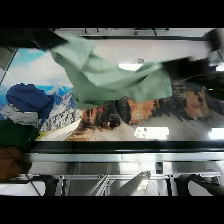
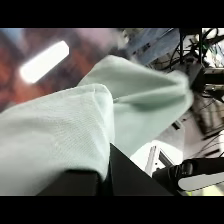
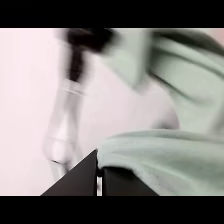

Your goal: Fold the shirts.

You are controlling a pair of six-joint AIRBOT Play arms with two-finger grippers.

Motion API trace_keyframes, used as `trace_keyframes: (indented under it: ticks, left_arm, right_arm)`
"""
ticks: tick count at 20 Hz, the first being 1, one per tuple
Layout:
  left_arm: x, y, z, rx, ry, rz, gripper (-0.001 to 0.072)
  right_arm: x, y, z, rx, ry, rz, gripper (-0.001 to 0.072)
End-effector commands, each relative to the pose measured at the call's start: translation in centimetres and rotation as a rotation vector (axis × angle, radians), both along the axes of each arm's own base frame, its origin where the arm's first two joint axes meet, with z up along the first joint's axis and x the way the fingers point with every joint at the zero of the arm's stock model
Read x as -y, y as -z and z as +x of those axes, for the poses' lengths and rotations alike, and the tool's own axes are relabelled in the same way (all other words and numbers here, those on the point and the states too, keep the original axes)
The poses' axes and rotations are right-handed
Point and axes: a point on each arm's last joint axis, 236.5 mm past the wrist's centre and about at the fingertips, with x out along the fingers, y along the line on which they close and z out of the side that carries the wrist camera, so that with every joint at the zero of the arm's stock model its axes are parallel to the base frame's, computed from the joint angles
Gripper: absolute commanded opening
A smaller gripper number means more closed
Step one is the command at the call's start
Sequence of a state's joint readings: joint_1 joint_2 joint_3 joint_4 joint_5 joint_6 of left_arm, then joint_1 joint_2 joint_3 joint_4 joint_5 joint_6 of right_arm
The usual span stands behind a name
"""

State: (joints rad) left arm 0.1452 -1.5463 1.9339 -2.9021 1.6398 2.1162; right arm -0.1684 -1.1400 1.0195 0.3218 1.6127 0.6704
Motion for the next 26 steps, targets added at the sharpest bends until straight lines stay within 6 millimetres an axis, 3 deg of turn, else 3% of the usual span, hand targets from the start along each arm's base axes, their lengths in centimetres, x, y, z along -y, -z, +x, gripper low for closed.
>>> trace_keyframes:
  ticks: [1,3,5,7,10,11,13,15,16,18,20,22,23,24,25,26]
  left_arm:
    - [0.3,-13.6,-12.1,0.453,-0.006,0.010,0.0021]
    - [-0.5,-18.0,-15.7,0.614,-0.184,0.021,0.0021]
    - [-2.9,-19.7,-16.6,0.694,-0.396,0.062,0.0022]
    - [-5.0,-18.5,-16.2,0.669,-0.505,0.107,0.0023]
    - [-7.4,-15.0,-12.8,0.540,-0.525,0.081,0.0023]
    - [-7.7,-13.3,-11.1,0.475,-0.494,0.056,0.0023]
    - [-7.1,-7.9,-6.3,0.336,-0.406,0.034,0.0023]
    - [-6.5,0.1,0.8,0.184,-0.424,0.082,0.0022]
    - [-6.0,4.9,4.4,0.106,-0.450,0.123,0.0021]
    - [-4.3,14.0,9.5,-0.044,-0.435,0.180,0.0025]
    - [-2.1,21.8,12.4,-0.185,-0.354,0.195,0.0026]
    - [-0.7,27.1,14.4,-0.277,-0.275,0.178,0.0055]
    - [-0.5,28.2,15.0,-0.297,-0.236,0.158,0.0307]
    - [-1.1,28.6,16.0,-0.350,-0.240,0.137,0.0545]
    - [-2.5,28.2,16.8,-0.390,-0.262,0.119,0.0720]
    - [-4.6,27.3,17.3,-0.433,-0.288,0.097,0.0711]
  right_arm:
    - [3.4,-14.2,-15.0,0.622,0.131,0.182,0.0024]
    - [3.1,-16.4,-14.7,0.672,0.448,0.062,0.0024]
    - [4.8,-16.2,-11.5,0.630,0.782,-0.114,0.0023]
    - [6.2,-14.6,-9.1,0.533,0.879,-0.197,0.0024]
    - [6.7,-11.1,-4.5,0.363,0.784,-0.217,0.0024]
    - [6.4,-9.1,-2.1,0.295,0.737,-0.234,0.0024]
    - [4.4,-3.5,3.3,0.126,0.621,-0.261,0.0024]
    - [1.9,4.1,9.2,-0.008,0.562,-0.345,0.0024]
    - [1.6,8.5,12.4,-0.107,0.577,-0.378,0.0024]
    - [3.5,17.5,17.8,-0.311,0.654,-0.443,0.0024]
    - [5.9,26.0,20.8,-0.486,0.727,-0.503,0.0024]
    - [8.0,31.8,22.4,-0.573,0.792,-0.560,0.0024]
    - [8.9,33.2,23.0,-0.582,0.807,-0.580,0.0028]
    - [9.6,33.5,23.4,-0.588,0.817,-0.578,0.0158]
    - [10.2,33.0,23.7,-0.580,0.822,-0.567,0.0383]
    - [10.8,31.8,23.5,-0.547,0.799,-0.565,0.0426]
